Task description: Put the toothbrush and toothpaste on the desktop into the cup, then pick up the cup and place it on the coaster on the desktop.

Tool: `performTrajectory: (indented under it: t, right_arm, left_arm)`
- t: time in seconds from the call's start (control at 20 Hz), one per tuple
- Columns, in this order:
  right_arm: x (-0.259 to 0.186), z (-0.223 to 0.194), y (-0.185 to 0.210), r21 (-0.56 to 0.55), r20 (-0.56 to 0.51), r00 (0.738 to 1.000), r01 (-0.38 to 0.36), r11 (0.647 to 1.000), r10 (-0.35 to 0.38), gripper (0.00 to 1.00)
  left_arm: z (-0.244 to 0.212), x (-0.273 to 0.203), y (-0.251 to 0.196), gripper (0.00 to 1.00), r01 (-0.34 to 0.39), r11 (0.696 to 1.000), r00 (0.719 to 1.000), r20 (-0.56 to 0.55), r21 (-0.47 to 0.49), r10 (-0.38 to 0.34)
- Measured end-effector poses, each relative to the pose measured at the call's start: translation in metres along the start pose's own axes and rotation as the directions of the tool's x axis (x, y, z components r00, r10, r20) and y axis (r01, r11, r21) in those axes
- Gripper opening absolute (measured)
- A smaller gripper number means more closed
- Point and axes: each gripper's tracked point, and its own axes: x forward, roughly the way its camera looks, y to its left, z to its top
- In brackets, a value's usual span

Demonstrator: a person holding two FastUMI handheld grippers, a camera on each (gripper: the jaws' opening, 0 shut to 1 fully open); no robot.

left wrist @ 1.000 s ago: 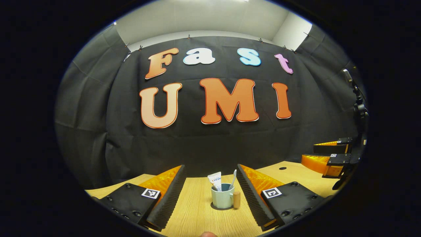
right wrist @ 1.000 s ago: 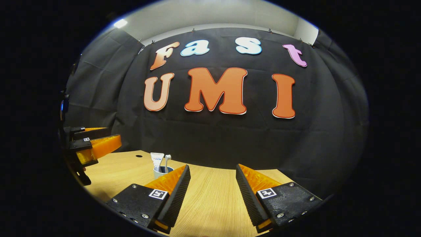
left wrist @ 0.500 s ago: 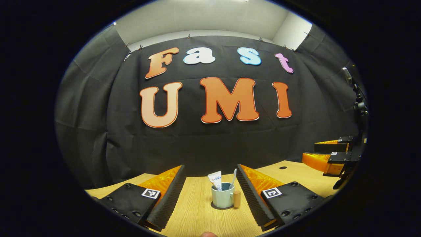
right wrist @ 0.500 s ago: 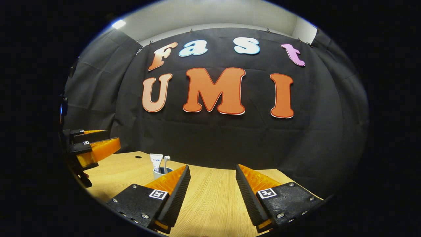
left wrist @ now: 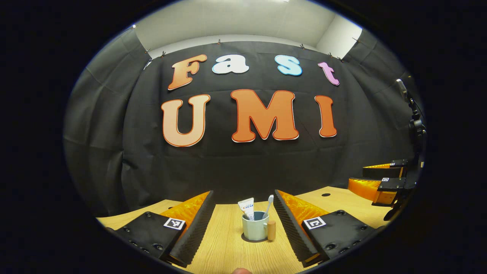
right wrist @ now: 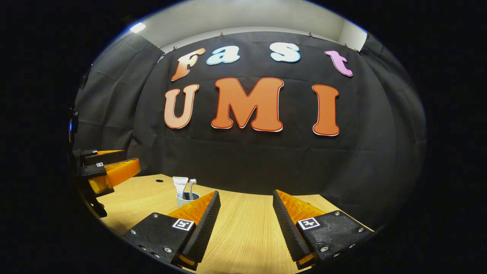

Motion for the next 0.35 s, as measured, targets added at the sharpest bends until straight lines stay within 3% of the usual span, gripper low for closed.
performTrajectory:
  t: [0.05,0.2,0.35]
  right_arm:
    - [-0.0003,-0.0005,-0.0016,0.001,-0.002,1.000,0.003,1.000,-0.003,0.80]
    - [-0.0009,-0.0007,-0.0035,0.002,-0.006,1.000,0.009,1.000,-0.009,0.84]
    - [-0.0014,-0.0012,-0.0043,-0.003,-0.007,1.000,0.010,1.000,-0.010,0.80]
  left_arm:
    - [-0.0010,0.0000,0.0003,0.99,0.001,1.000,1.000,0.000,-0.003,-0.001]
    - [-0.0036,0.0020,-0.0006,0.99,0.006,1.000,1.000,-0.007,-0.019,-0.006]
    - [-0.0063,0.0024,-0.0018,0.97,0.008,1.000,1.000,-0.013,-0.022,-0.008]
